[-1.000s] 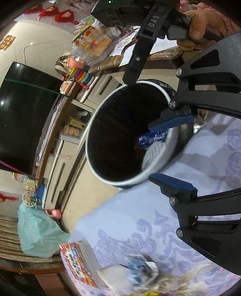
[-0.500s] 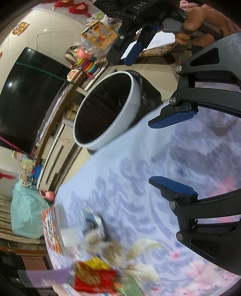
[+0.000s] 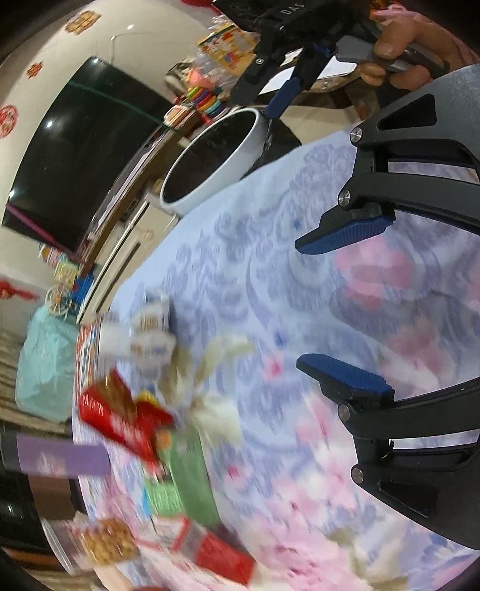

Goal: Collect trash
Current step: 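Move both tools back toward the trash on the table, then grasp the red-and-white milk carton with the left tool while the right tool grasps crumpled paper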

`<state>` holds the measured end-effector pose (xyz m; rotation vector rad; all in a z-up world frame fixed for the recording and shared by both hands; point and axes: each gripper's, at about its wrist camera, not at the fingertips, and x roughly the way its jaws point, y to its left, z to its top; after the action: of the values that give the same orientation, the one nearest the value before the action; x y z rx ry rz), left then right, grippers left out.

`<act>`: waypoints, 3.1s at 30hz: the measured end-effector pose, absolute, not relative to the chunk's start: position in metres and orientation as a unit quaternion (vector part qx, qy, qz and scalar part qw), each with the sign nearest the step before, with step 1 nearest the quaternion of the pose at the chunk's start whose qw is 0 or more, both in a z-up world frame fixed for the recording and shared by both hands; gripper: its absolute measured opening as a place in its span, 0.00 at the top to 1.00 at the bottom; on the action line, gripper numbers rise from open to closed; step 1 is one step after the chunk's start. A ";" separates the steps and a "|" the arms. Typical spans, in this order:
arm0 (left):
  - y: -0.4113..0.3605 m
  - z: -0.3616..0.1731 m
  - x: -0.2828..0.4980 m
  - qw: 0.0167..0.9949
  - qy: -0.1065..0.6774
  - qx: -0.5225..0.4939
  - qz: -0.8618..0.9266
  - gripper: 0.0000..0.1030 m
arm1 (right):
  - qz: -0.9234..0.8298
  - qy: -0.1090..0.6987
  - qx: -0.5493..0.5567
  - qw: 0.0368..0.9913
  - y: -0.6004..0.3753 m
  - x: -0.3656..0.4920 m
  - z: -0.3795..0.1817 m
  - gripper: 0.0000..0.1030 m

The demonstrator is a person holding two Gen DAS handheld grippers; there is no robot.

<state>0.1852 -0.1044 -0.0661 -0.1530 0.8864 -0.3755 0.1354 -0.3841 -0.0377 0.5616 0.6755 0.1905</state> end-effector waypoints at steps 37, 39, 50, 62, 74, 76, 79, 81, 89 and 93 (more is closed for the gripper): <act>0.059 -0.066 0.207 0.900 0.424 -0.075 -0.075 0.23 | 0.180 0.385 0.204 0.882 -0.258 0.193 -0.054 0.10; 0.062 -0.066 0.215 0.899 0.426 -0.064 -0.080 0.20 | 0.182 0.385 0.200 0.882 -0.255 0.197 -0.053 0.10; 0.072 -0.063 0.260 0.891 0.430 0.024 -0.142 0.14 | 0.194 0.395 0.195 0.877 -0.235 0.237 -0.057 0.10; 0.055 -0.063 0.264 0.897 0.396 0.052 -0.188 0.17 | 0.181 0.399 0.213 0.873 -0.239 0.272 -0.062 0.10; 0.040 -0.057 0.223 0.905 0.387 0.007 -0.177 0.47 | 0.192 0.387 0.204 0.879 -0.249 0.249 -0.066 0.79; 0.034 -0.054 0.214 0.905 0.385 -0.005 -0.180 0.47 | 0.194 0.381 0.204 0.881 -0.255 0.238 -0.064 0.81; 0.024 -0.051 0.204 0.904 0.385 -0.013 -0.186 0.47 | 0.194 0.375 0.205 0.883 -0.262 0.225 -0.062 0.83; 0.014 -0.051 0.198 0.901 0.388 -0.015 -0.191 0.47 | 0.199 0.373 0.208 0.882 -0.265 0.217 -0.060 0.83; -0.033 -0.061 0.191 0.888 0.406 0.000 -0.216 0.47 | 0.196 0.359 0.203 0.890 -0.276 0.186 -0.050 0.83; -0.051 -0.062 0.191 0.884 0.410 0.003 -0.224 0.47 | 0.185 0.354 0.205 0.894 -0.290 0.175 -0.048 0.83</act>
<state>0.1914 -0.0506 -0.0615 0.0058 0.8524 -0.4670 0.1747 -0.2902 -0.0475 0.4261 0.7335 0.3828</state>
